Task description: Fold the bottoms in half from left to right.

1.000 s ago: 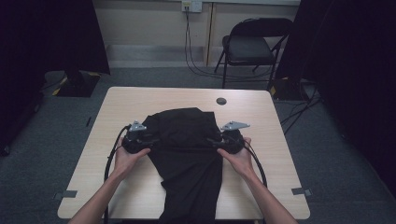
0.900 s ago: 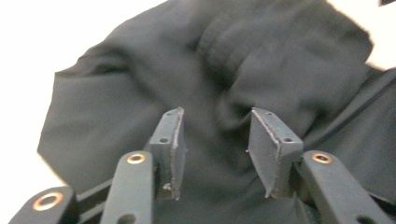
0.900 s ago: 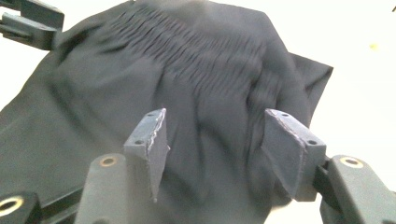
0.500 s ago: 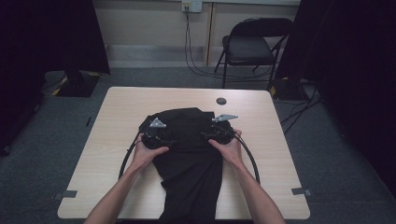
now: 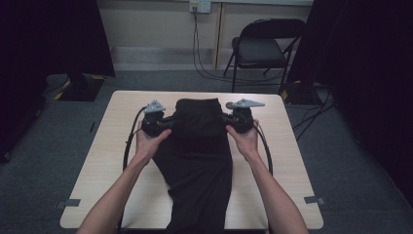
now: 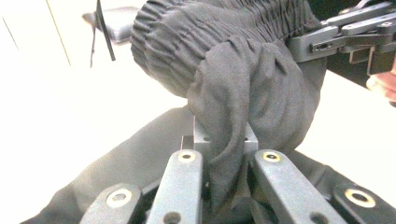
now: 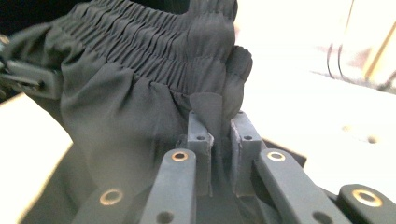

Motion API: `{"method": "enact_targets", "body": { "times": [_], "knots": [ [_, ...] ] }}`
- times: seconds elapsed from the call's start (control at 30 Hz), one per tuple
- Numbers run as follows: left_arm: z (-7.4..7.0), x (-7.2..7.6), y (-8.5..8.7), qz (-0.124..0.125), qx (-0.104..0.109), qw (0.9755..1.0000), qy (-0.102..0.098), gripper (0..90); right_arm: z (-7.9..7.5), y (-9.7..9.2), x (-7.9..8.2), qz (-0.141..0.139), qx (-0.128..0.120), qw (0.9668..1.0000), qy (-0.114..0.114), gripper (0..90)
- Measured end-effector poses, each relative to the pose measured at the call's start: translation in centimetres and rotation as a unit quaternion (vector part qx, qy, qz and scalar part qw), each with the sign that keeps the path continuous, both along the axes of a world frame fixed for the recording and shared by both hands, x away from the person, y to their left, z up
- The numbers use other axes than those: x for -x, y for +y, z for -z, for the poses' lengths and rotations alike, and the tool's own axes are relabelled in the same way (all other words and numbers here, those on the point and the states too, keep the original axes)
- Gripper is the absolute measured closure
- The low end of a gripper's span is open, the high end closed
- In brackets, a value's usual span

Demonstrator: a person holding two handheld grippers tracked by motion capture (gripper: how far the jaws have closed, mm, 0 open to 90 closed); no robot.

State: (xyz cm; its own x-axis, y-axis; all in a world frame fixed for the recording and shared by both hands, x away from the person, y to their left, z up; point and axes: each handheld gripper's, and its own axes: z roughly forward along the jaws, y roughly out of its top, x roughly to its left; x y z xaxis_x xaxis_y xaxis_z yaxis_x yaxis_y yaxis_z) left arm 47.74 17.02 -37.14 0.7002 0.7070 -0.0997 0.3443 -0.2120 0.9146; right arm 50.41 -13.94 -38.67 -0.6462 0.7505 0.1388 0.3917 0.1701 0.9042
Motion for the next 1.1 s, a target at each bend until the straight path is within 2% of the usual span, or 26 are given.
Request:
{"method": "enact_targets", "body": {
  "times": [0.03,0.17,0.2,0.27,0.3,0.33,0.37,0.4,0.43,0.47,0.5,0.53,0.57,0.6,0.63,0.67,0.7,0.73,0.77,0.83,0.87,0.97,1.0,1.03,1.07,1.1],
  "knots": [
    [0.0,0.0,0.0,0.000,0.000,1.0000,0.000,85.1,0.0,0.0,0.0,0.000,0.000,1.0000,0.000,81.9],
    [-3.7,2.0,0.2,0.010,0.015,0.9991,-0.039,85.0,-4.8,-0.4,1.3,-0.015,-0.032,0.9983,-0.046,81.9],
    [-4.6,3.5,0.5,0.018,0.034,0.9985,-0.038,85.0,-6.2,-0.6,2.6,-0.025,-0.036,0.9971,-0.063,81.9],
    [-4.6,5.3,0.6,0.035,0.042,0.9976,-0.042,84.9,-6.9,-1.0,4.2,-0.034,-0.041,0.9961,-0.070,82.0],
    [-4.6,5.3,0.6,0.035,0.042,0.9976,-0.042,84.9,-7.0,-1.1,5.1,-0.042,-0.037,0.9958,-0.073,82.0],
    [-3.7,7.3,0.5,0.055,0.038,0.9971,-0.036,84.9,-6.9,-1.2,6.1,-0.046,-0.027,0.9957,-0.075,82.0],
    [-3.7,7.3,0.5,0.055,0.038,0.9971,-0.036,84.9,-6.9,-1.2,6.1,-0.046,-0.027,0.9957,-0.075,82.0],
    [-2.1,9.2,0.3,0.066,0.021,0.9976,-0.008,84.8,-6.0,-1.5,8.0,-0.057,-0.015,0.9961,-0.066,82.0],
    [-2.1,9.2,0.3,0.066,0.021,0.9976,-0.008,84.8,-5.3,-1.7,8.9,-0.061,-0.007,0.9962,-0.061,82.1],
    [0.3,11.0,0.0,0.087,0.011,0.9958,0.025,84.8,-4.3,-1.8,9.8,-0.064,-0.004,0.9968,-0.047,82.1],
    [0.3,11.0,0.0,0.087,0.011,0.9958,0.025,84.7,-3.1,-1.9,10.6,-0.069,0.008,0.9971,-0.032,82.1],
    [2.8,12.3,0.1,0.095,-0.009,0.9941,0.051,84.6,-1.8,-1.9,11.4,-0.075,0.018,0.9969,-0.019,82.1],
    [2.8,12.3,0.1,0.095,-0.009,0.9941,0.051,84.7,-1.8,-1.9,11.4,-0.075,0.018,0.9969,-0.019,82.1],
    [4.2,12.8,0.3,0.104,-0.010,0.9921,0.070,84.7,-0.5,-2.0,12.2,-0.081,0.018,0.9966,0.002,82.1],
    [5.6,13.1,0.5,0.104,-0.013,0.9909,0.085,84.8,0.8,-1.8,12.8,-0.089,0.036,0.9953,0.015,82.0],
    [8.2,13.2,0.4,0.107,-0.028,0.9859,0.126,85.1,3.2,-1.5,14.0,-0.102,0.059,0.9922,0.040,82.0],
    [8.2,13.2,0.4,0.107,-0.028,0.9859,0.126,85.1,3.2,-1.5,14.0,-0.102,0.059,0.9922,0.040,82.0],
    [9.9,12.9,-0.4,0.110,-0.067,0.9795,0.155,85.1,5.5,-0.8,14.4,-0.111,0.097,0.9873,0.060,82.0],
    [9.9,12.9,-0.4,0.110,-0.067,0.9795,0.155,85.0,5.5,-0.8,14.4,-0.111,0.097,0.9873,0.060,82.0],
    [10.8,12.3,-1.0,0.105,-0.094,0.9779,0.154,84.7,8.3,-0.4,13.9,-0.109,0.116,0.9834,0.087,81.9],
    [11.3,11.5,-1.2,0.095,-0.108,0.9773,0.156,84.5,8.6,-0.4,13.4,-0.110,0.125,0.9826,0.083,81.9],
    [11.8,10.7,-1.0,0.086,-0.107,0.9773,0.162,84.0,9.1,-0.6,12.3,-0.100,0.113,0.9840,0.095,81.8],
    [11.9,10.3,-0.8,0.077,-0.104,0.9782,0.162,83.9,10.0,-0.2,11.1,-0.094,0.126,0.9836,0.089,81.9],
    [11.9,9.7,-0.7,0.067,-0.103,0.9792,0.161,83.9,10.0,-0.2,11.1,-0.094,0.126,0.9836,0.089,81.9],
    [11.8,8.1,-0.4,0.051,-0.117,0.9808,0.148,83.7,10.3,0.3,9.7,-0.083,0.117,0.9856,0.090,81.9],
    [11.9,7.2,-0.2,0.037,-0.115,0.9818,0.146,83.4,10.4,0.6,8.9,-0.079,0.117,0.9862,0.086,81.9]
  ]
}}
